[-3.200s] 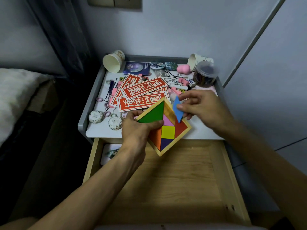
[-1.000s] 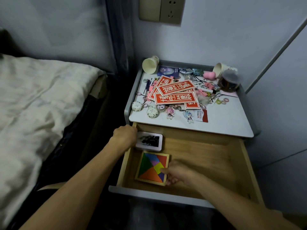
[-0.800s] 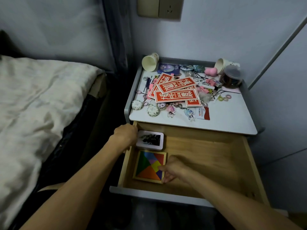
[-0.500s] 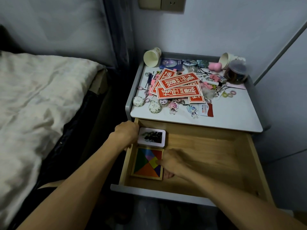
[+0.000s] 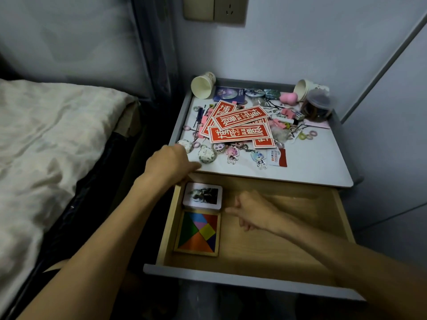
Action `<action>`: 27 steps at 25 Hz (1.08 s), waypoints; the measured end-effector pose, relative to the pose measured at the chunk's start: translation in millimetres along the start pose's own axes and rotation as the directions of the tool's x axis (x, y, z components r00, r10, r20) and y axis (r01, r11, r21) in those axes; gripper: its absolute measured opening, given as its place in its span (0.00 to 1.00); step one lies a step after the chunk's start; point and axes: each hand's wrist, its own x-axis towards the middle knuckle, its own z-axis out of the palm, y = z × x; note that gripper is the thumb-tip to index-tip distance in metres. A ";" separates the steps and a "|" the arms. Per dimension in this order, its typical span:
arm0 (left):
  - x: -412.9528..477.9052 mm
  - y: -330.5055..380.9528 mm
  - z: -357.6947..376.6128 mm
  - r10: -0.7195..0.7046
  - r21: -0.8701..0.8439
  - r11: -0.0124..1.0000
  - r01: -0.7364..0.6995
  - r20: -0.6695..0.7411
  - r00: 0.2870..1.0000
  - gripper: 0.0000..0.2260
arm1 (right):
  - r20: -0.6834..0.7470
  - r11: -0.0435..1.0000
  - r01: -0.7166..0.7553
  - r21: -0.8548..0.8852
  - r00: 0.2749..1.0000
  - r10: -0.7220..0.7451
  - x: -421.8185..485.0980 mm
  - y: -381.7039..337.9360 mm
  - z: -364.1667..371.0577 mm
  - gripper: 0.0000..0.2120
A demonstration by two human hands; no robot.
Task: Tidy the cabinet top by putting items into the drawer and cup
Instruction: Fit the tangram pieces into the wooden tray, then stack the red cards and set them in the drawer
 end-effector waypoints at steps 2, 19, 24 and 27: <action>3.8 12.5 -7.1 0.077 -0.176 0.978 -0.108 -0.174 0.982 0.13 | -0.128 0.995 0.097 -0.036 0.987 -0.100 -2.8 -0.7 -25.2 0.11; 69.3 63.6 6.0 0.139 -0.230 0.961 -0.153 -0.077 0.987 0.28 | -0.383 0.922 0.242 -0.301 0.855 -0.349 111.8 16.0 -130.3 0.41; 78.7 70.0 21.7 0.128 -0.172 0.974 -0.149 -0.123 0.984 0.30 | -0.446 0.889 0.324 -0.325 0.776 -0.446 103.1 20.3 -123.9 0.30; 75.4 72.6 19.5 0.069 -0.344 0.932 -0.117 -0.149 0.986 0.32 | -0.448 0.878 0.358 -0.319 0.759 -0.472 99.4 28.9 -122.7 0.29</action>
